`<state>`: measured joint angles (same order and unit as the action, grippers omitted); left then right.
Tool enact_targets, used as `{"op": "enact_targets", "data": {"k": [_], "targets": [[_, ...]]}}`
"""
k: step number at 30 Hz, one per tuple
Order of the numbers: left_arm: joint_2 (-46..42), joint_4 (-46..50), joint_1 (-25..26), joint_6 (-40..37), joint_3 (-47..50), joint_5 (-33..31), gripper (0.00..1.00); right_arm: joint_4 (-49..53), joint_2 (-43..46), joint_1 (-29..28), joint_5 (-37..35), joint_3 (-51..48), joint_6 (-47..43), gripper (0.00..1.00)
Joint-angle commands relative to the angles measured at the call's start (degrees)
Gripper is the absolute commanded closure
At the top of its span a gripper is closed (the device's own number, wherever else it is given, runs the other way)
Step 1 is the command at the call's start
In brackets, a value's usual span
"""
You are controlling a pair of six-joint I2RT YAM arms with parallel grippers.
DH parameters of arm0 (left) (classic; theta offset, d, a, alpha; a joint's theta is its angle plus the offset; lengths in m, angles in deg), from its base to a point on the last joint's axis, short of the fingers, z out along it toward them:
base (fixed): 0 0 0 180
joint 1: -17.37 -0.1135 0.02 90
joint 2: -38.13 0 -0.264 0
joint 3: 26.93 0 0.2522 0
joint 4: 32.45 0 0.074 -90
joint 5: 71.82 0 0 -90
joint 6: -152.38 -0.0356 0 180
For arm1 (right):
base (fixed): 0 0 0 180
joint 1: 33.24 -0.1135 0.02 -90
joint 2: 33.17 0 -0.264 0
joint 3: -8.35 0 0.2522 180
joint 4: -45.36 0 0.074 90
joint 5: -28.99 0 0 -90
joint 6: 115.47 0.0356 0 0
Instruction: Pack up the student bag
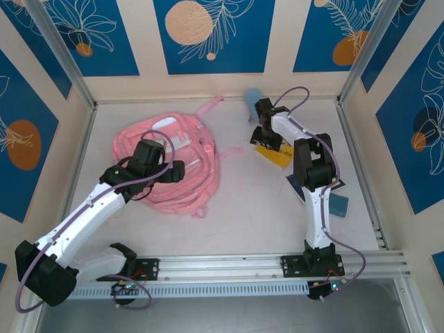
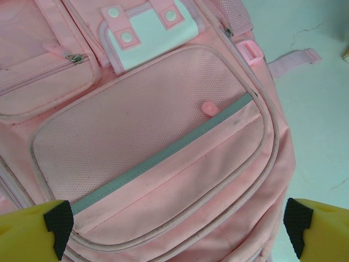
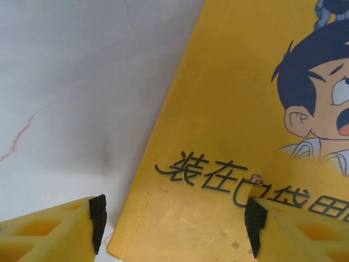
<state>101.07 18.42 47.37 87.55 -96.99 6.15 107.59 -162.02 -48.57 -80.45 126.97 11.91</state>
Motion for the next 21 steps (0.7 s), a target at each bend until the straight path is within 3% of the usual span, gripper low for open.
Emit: {"op": "enact_targets", "data": {"k": [1,10,21], "targets": [[-0.36,1.04,-0.56,0.06,0.40,0.85,0.00,3.10,-2.07,0.43,4.89,1.66,-0.81,0.30],[0.43,0.71,-0.56,0.00,0.00,2.31,0.00,6.69,-2.16,0.27,8.82,-2.65,-2.85,0.33],[3.29,-0.18,-0.60,0.18,-1.14,4.72,0.00,2.24,7.54,-1.87,14.08,-19.03,-4.43,0.36]]}}
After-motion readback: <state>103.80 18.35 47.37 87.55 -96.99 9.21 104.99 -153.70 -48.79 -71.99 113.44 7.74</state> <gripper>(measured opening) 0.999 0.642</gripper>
